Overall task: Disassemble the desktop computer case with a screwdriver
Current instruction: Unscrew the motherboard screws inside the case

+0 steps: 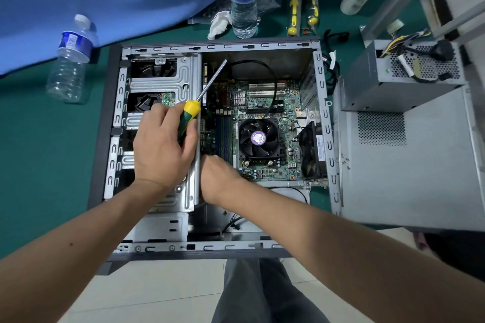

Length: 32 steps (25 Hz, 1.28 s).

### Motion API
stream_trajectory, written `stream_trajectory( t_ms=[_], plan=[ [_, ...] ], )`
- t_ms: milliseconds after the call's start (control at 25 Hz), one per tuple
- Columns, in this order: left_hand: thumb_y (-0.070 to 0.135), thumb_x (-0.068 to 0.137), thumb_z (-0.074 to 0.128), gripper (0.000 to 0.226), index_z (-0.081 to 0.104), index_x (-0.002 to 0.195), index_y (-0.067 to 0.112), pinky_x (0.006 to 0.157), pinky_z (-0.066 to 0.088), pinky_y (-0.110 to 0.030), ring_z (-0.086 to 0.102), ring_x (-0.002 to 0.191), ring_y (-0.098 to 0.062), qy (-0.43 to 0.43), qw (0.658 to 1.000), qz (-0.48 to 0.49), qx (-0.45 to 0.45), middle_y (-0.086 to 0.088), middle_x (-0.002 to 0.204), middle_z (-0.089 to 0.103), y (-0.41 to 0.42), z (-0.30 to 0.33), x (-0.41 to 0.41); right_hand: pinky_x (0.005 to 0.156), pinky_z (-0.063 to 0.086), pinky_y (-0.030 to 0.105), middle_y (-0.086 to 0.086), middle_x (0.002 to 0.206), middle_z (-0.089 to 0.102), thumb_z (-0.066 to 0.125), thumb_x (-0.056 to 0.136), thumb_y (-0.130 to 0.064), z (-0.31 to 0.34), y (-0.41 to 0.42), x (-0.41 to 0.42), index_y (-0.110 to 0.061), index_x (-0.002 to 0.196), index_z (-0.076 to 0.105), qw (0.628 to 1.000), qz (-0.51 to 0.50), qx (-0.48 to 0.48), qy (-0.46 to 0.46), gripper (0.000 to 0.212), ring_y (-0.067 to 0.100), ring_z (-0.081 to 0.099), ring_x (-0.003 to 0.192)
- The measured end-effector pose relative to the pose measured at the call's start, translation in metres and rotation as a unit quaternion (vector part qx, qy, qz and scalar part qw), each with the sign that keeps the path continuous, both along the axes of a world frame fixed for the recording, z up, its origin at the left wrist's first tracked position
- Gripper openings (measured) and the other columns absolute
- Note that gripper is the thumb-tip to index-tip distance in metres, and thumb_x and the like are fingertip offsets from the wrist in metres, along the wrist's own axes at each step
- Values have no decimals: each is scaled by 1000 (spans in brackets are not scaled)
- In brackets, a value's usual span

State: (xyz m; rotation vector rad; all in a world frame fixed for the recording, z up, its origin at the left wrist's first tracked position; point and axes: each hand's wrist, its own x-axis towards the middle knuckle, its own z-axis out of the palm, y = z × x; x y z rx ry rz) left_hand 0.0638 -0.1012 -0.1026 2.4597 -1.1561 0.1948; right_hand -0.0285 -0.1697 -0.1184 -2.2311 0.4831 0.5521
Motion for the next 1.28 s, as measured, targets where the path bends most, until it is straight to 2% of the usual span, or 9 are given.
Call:
stream_trajectory(
  t_ms=[200,400,600,720,800,920,1080,1160,1280],
  plan=[
    [28,97,53,33,60,119,6,68,23,-24,43,81,-25,4,1000,1,2,-13,90,50,-1,1,-1,82,49,32,15,111,64,42,96,1,1,2,5,-3,113,63,996,57,-56,-26,27,28,63,102],
    [29,97,52,34,61,119,5,67,22,-24,44,81,-26,3,1000,6,10,-13,91,51,-1,3,-2,98,45,30,13,130,56,43,97,-2,2,-5,9,-4,131,54,984,158,-80,-26,36,24,56,118],
    [30,97,51,34,61,119,6,68,23,-25,44,81,-26,5,1000,5,14,-12,91,50,-1,3,-1,93,50,32,10,128,59,45,96,-3,8,-3,12,-8,126,58,973,197,-120,-22,33,25,58,115],
    [29,97,51,34,61,119,6,67,23,-25,45,81,-27,4,1000,5,15,-13,90,51,0,2,-1,93,51,32,3,130,58,48,97,-11,5,2,13,-14,129,57,946,269,-177,39,34,21,57,117],
    [30,97,51,34,61,119,6,67,24,-26,45,81,-27,6,1000,3,13,-13,90,51,-1,2,-1,89,50,33,-2,117,57,48,97,-11,8,-3,13,-12,124,58,930,304,-186,86,30,22,56,115],
    [30,97,50,35,60,120,6,67,24,-25,45,81,-27,5,1000,4,13,-13,91,51,0,2,0,82,49,34,0,97,48,47,96,-5,14,-8,9,-14,110,60,908,360,-204,69,22,24,58,107],
    [29,97,52,33,61,120,7,67,25,-25,45,82,-27,4,1000,3,9,-13,92,51,0,0,-1,83,51,34,7,124,59,42,97,-3,14,-5,6,-12,114,61,881,401,-246,50,27,26,57,99],
    [29,97,52,33,60,119,7,67,24,-24,45,82,-26,4,1000,3,4,-13,92,51,0,1,-1,81,49,34,8,127,58,40,98,-3,10,-3,8,-9,121,60,873,415,-250,54,31,26,57,105],
    [28,97,52,32,60,120,7,67,22,-23,43,81,-25,2,1000,1,3,-13,92,51,0,0,-1,83,48,32,5,134,55,40,98,-8,0,-4,16,-10,130,56,885,388,-248,66,36,24,56,118]
  ],
)
